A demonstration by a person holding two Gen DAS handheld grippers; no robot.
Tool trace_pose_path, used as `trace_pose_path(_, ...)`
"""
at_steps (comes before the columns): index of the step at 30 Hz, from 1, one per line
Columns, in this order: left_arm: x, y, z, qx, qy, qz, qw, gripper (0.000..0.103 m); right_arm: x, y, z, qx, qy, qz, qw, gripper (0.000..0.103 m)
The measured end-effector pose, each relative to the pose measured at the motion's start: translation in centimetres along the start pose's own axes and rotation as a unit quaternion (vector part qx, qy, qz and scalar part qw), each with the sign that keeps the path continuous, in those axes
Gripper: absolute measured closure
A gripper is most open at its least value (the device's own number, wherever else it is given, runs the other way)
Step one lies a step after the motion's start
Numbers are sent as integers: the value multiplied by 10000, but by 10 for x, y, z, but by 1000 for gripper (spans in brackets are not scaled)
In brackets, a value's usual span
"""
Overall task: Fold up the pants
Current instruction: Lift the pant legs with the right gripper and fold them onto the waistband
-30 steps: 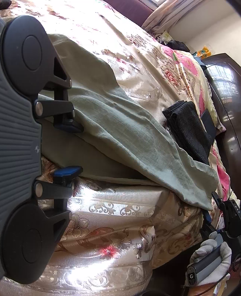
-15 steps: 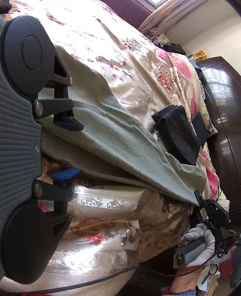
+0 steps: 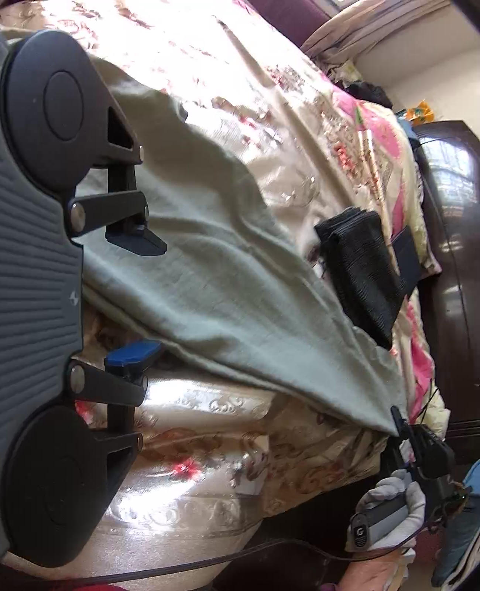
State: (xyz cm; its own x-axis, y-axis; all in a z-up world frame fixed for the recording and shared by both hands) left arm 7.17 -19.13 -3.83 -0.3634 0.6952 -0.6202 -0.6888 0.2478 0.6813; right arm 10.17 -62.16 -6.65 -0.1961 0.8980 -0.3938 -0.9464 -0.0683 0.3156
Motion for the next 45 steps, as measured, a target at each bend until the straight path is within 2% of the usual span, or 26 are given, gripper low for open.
trace_pose_path(2, -1, -9, 13, -156, 237, 0, 9996, 36, 1, 4, 5, -55, -25, -39, 10000, 100)
trace_pose_path(4, 10, -30, 21, -248, 448, 339, 9981, 36, -2, 8, 12, -211, -130, -132, 9996, 100)
trace_pose_path(5, 20, -39, 19, -176, 460, 543, 9973, 36, -2, 9, 19, -285, -130, -119, 9994, 100)
trace_pose_path(8, 30, -38, 16, -209, 505, 405, 9977, 36, 0, 12, 58, -478, 343, -30, 9983, 100)
trace_pose_path(12, 28, -20, 22, -264, 801, 138, 9963, 36, 13, 9, 132, -1141, 812, 177, 9900, 100)
trace_pose_path(14, 34, -10, 31, -485, 936, 28, 9944, 35, 30, 5, 170, -1448, 1077, 378, 9829, 100)
trace_pose_path(17, 57, -1, 48, -646, 1219, 119, 9904, 34, 75, -12, 223, -1818, 1528, 981, 9664, 100)
trace_pose_path(21, 92, 20, 73, -924, 1646, 189, 9818, 28, 174, -43, 286, -2371, 1932, 2063, 9295, 100)
trace_pose_path(25, 116, 42, 96, -1313, 1941, 144, 9720, 28, 288, -68, 337, -2791, 2324, 3162, 8764, 100)
trace_pose_path(26, 122, 46, 102, -1336, 2064, 144, 9692, 28, 321, -73, 346, -2866, 2460, 3443, 8596, 100)
trace_pose_path(30, 145, 59, 115, -1360, 2436, 182, 9601, 26, 427, -80, 363, -2946, 3039, 4174, 8041, 100)
trace_pose_path(31, 151, 62, 116, -1369, 2493, 185, 9585, 25, 456, -78, 363, -2919, 3254, 4354, 7870, 100)
trace_pose_path(34, 166, 69, 114, -1335, 2642, 242, 9549, 24, 516, -72, 353, -2730, 3828, 4740, 7445, 100)
trace_pose_path(37, 167, 74, 117, -1352, 2779, 166, 9509, 24, 549, -66, 337, -2472, 4257, 4906, 7191, 99)
trace_pose_path(38, 168, 76, 120, -1353, 2831, 137, 9494, 24, 555, -66, 334, -2374, 4423, 4978, 7073, 99)
trace_pose_path(42, 175, 74, 123, -1317, 3005, 193, 9444, 24, 561, -59, 326, -2354, 4657, 4979, 6927, 96)
trace_pose_path(45, 175, 78, 125, -1344, 3031, 155, 9433, 24, 569, -56, 331, -2466, 4425, 5359, 6754, 90)
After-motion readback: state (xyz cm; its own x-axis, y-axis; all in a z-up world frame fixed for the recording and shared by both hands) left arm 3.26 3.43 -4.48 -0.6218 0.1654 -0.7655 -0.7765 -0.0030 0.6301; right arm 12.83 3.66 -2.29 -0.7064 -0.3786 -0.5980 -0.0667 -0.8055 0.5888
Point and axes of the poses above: each gripper's, at about its wrist camera, not at the fingertips, and y roughly against the way its jaws point, z to its left, x to its underside, the point moved 7 cm from there along -y, roughly the way its jaws point, and after that the axes turned 13 degrees about -x, right-handed, at the moved point
